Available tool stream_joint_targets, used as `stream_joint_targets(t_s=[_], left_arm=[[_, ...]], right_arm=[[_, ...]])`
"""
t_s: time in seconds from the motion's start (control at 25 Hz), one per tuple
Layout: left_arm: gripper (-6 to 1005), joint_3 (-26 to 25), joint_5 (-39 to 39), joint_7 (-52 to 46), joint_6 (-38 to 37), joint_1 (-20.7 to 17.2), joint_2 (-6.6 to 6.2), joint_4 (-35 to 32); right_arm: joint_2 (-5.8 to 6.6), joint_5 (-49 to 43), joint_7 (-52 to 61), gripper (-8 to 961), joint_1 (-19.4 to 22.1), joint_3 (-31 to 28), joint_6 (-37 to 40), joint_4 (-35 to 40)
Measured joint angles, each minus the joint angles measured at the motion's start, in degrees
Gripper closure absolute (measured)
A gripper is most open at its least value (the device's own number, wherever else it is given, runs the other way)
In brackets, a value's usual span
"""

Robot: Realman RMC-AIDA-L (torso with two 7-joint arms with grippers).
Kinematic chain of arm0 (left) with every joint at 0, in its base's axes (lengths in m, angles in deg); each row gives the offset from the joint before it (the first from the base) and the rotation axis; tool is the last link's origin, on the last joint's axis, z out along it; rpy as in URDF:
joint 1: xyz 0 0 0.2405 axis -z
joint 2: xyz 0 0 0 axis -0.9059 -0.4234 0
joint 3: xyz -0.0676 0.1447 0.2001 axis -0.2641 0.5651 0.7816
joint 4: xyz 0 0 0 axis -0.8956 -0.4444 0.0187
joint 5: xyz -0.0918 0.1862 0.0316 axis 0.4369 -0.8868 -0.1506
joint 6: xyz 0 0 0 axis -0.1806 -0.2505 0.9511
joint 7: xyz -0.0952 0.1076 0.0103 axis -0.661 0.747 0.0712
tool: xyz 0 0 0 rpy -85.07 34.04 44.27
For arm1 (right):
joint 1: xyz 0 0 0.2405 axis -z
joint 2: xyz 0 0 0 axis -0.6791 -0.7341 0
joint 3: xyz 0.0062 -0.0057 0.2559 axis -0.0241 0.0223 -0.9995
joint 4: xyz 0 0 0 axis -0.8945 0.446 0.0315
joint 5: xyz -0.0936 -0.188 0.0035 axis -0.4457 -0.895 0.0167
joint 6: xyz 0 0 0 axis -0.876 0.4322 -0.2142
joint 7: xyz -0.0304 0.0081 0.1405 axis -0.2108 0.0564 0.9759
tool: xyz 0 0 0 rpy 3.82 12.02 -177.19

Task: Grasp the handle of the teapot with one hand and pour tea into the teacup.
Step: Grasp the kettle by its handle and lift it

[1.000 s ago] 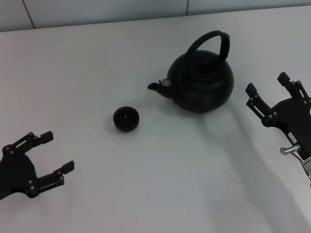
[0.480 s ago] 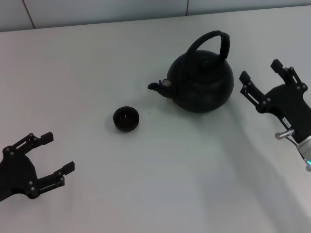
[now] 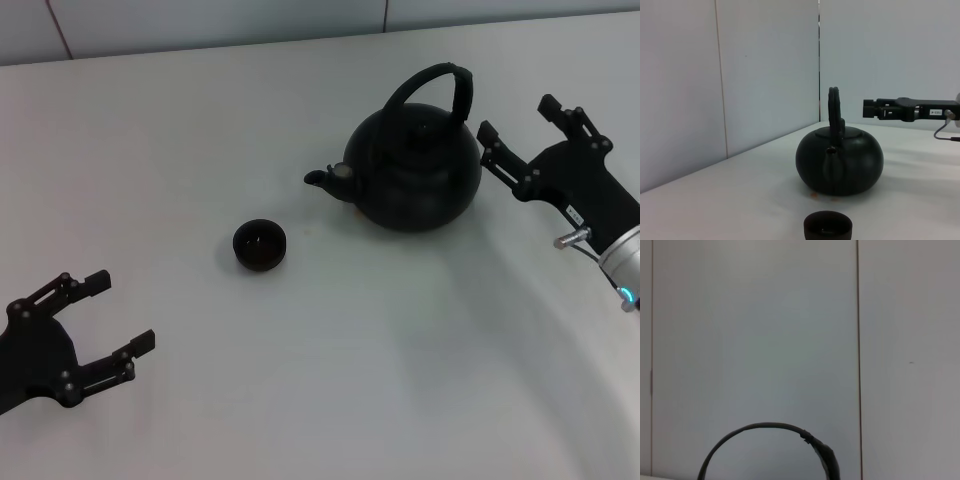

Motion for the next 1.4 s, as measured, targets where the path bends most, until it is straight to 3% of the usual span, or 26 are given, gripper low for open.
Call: stream_joint_targets(t_s=[0.8, 1.4], left_arm=[[140, 0.0, -0.1, 0.6, 0.2, 0.0, 0.42, 0.1], [140, 0.0, 0.0, 0.6, -0.1, -0.2, 0.48, 0.3]], right_arm=[[0.11, -0.3, 1.0, 122, -8.0, 0.1, -8.5, 2.4], [0.10, -0.3, 0.7, 121, -8.8, 0.1, -10.2, 2.5]])
